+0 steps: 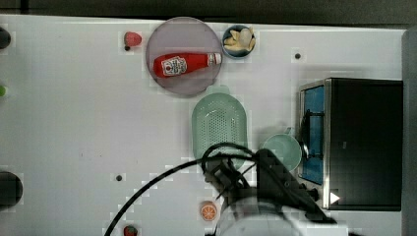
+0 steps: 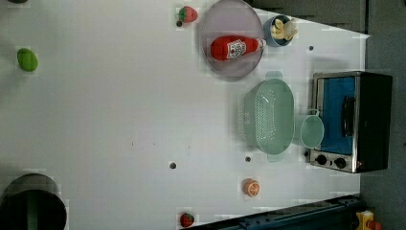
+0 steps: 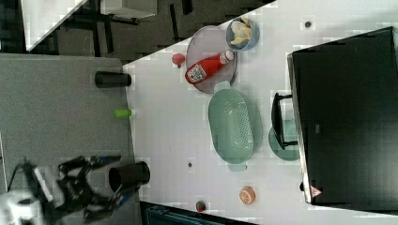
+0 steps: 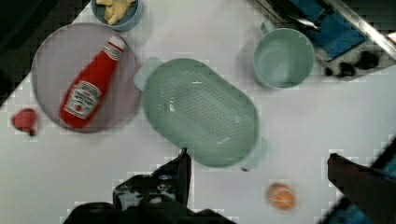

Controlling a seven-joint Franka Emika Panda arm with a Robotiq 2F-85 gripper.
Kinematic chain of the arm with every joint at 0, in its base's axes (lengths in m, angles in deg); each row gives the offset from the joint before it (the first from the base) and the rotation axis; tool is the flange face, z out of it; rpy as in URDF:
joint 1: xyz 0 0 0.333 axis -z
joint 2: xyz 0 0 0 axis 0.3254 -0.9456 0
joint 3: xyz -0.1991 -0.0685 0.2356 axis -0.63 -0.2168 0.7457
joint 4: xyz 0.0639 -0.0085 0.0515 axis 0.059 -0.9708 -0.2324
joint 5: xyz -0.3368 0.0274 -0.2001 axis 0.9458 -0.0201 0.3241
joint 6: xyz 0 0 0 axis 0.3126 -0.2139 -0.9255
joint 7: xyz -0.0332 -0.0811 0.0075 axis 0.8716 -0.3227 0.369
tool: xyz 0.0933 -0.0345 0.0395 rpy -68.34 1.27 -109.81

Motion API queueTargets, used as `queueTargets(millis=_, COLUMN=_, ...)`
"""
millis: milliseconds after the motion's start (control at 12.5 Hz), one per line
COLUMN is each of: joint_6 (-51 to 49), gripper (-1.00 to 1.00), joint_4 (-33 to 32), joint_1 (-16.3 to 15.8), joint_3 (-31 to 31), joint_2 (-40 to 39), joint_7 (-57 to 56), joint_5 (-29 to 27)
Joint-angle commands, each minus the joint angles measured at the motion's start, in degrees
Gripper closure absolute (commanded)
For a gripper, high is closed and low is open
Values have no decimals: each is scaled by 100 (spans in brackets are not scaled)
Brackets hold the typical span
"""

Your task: Drag strainer right to left.

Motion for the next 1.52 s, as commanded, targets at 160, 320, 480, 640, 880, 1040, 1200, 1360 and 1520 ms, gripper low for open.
queueTargets(millis=160, joint_6=1065, gripper=-100, joint_4=-1029, joint_1=-46, joint_3=-45, joint_2=-1364, joint_7=1051, joint_5=15)
queueTargets(millis=320, joint_6=2026, gripper=-100, joint_4=-1367, joint_1=-49, joint_3=-43, joint_2=-1971, joint_7=2003, joint_5=14)
queueTargets(millis=480, joint_6=2993, gripper=-100, joint_4=-1538, joint_1=-56, joint_3=-22, joint_2=-2638, joint_7=2827, joint_5=14)
queueTargets(millis=640, joint_6=3767, gripper=-100, joint_4=-1552, joint_1=-60, joint_3=31, joint_2=-3302, joint_7=3322, joint_5=14)
queueTargets(millis=880, joint_6=4605, gripper=-100, joint_4=-1553, joint_1=-72, joint_3=125, joint_2=-4099, joint_7=3674, joint_5=4)
queueTargets(millis=1040, joint_6=4916, gripper=-100, joint_4=-1556, joint_1=-77, joint_3=165, joint_2=-4497, joint_7=3931, joint_5=-4)
queueTargets(millis=1200, joint_6=5113, gripper=-100, joint_4=-1552, joint_1=-134, joint_3=194, joint_2=-4812, joint_7=3939, joint_5=-5)
queueTargets(millis=1360, joint_6=5335, gripper=-100, joint_4=-1537, joint_1=-198, joint_3=250, joint_2=-5044, joint_7=4046, joint_5=-36)
queueTargets(millis=1520, joint_6=5398, gripper=-100, joint_4=-1534, joint_1=-268, joint_3=327, joint_2=-5168, joint_7=4515, joint_5=-45)
